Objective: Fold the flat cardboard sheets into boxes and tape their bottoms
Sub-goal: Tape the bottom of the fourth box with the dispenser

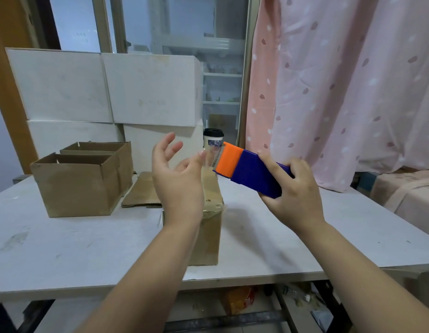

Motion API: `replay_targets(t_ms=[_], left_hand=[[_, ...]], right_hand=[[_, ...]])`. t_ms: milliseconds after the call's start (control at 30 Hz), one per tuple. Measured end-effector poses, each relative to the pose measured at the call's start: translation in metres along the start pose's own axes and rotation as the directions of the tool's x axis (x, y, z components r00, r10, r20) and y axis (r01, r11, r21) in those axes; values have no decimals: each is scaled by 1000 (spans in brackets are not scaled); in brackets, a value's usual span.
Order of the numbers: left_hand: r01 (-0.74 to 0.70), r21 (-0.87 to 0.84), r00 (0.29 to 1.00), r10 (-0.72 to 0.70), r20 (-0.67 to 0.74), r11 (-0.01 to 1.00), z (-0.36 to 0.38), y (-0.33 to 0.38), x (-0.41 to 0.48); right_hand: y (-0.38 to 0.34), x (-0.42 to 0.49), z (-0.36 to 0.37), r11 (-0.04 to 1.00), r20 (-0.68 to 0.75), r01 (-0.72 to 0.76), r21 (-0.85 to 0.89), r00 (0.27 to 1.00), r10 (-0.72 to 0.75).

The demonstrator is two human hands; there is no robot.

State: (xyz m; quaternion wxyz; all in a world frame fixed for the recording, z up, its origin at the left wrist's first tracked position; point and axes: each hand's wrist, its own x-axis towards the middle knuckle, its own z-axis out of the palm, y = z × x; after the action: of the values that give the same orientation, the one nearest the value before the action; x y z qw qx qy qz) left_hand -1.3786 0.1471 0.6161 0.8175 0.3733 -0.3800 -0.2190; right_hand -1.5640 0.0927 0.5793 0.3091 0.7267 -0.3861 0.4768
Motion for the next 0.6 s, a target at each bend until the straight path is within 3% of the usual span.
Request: replay_targets(t_ms=[100,333,467,600], left_hand=[[101,-96,995,-99,29,990,11,-2,-8],[227,-114,970,-214,115,967,33,-19,-34],[90,-5,992,-89,85,996,37,-27,-43],[-247,210,961,212,176,946,41,-34,-48]], right_hand=[[-6,0,4,998,-38,-64,-29,997,63],[-16,-9,10,981,-61,-183,-59,982,179],[-22,-16,11,971,-72,-236,-38,970,233],[-29,-19,10,952,-104,-306,-3,947,304]])
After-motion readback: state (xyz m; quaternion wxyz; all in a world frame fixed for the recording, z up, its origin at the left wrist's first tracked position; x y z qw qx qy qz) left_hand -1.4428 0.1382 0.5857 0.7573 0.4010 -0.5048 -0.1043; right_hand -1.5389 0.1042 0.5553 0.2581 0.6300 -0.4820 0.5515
